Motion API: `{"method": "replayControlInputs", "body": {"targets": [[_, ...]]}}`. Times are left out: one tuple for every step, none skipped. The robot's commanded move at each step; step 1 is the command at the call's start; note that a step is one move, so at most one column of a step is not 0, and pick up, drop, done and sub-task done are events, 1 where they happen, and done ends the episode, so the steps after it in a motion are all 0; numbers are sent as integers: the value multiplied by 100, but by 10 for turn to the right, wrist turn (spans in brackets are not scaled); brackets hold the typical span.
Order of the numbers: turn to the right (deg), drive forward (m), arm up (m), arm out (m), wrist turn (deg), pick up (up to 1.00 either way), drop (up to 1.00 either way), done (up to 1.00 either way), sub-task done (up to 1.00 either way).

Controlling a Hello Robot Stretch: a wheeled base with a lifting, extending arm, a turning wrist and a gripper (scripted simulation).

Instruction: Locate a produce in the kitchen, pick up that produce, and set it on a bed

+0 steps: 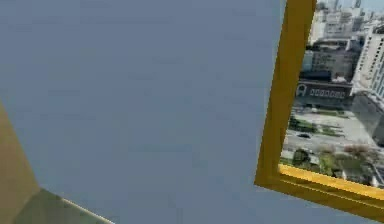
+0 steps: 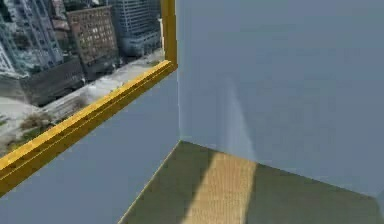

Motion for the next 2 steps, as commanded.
{"method": "replayControlInputs", "body": {"targets": [[-300, 0, 0, 0, 0, 0, 0, 0, 0], [0, 55, 0, 0, 0, 0, 0, 0, 0]]}}
